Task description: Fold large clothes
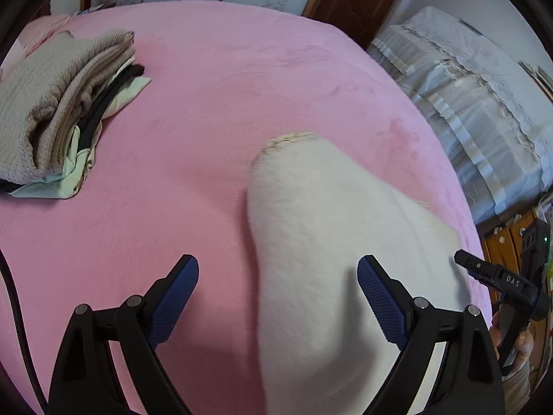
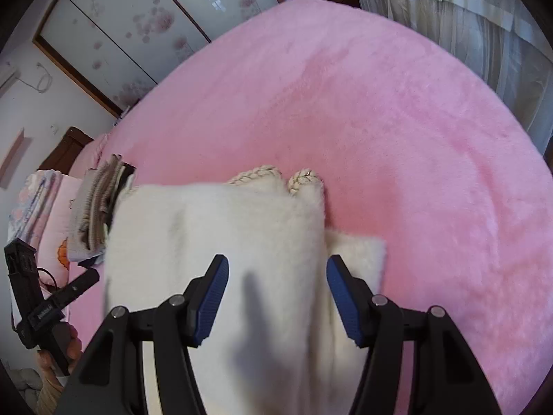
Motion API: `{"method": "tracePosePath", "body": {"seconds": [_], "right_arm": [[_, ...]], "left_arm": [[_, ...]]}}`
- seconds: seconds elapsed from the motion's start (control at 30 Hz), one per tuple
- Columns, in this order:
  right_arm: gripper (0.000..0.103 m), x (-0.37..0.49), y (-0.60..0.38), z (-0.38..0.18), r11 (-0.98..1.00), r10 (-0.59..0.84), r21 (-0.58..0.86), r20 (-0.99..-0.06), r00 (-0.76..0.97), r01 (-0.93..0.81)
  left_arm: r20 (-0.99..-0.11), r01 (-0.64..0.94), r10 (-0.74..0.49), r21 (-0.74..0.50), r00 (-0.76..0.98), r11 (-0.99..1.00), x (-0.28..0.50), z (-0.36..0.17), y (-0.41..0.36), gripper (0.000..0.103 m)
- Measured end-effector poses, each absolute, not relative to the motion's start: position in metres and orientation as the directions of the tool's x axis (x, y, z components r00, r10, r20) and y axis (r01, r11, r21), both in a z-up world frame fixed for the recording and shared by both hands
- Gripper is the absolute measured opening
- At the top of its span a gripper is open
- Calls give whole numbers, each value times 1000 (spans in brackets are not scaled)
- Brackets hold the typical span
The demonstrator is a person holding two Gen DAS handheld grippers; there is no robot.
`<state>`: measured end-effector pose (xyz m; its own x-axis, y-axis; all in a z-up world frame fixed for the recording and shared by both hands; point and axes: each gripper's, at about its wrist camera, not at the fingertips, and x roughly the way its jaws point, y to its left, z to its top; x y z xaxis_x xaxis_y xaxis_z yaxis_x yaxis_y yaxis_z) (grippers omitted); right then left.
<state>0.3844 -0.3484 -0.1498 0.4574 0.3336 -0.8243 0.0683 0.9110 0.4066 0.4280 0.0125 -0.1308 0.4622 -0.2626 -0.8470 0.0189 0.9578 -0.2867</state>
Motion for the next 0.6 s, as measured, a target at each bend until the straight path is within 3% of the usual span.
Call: {"method": "tracePosePath", "body": {"seconds": [0.07,0.1,0.13,0.23,0.43,0.6], "right_arm": [[26,387,-342,-156,930,300,364,-832,467,49],[23,385,-340,-154,935,295,353,-826,480,33],[12,380,-337,-151,941,286,337,-821,494,15],[10,356,-332,-132,976,172,217,-817,550,18],[10,335,-342,-144,994,64,104,-839,541,44],[12,356,-338,-166,995,27,75,-850,526,70]], "left_arm": [[-845,5,-293,-325,446,946,435,-144,18,92],[-841,0,-306,-342,446,940,436,-147,19,92],[-837,-2,-318,-356,445,935,437,-150,19,91],[-830,41,-359,-378,427,925,435,-149,7,76],[-852,143,-244,-200,463,969,423,-146,-40,72],[-863,105,-191,-160,468,981,430,-160,-43,68]]}}
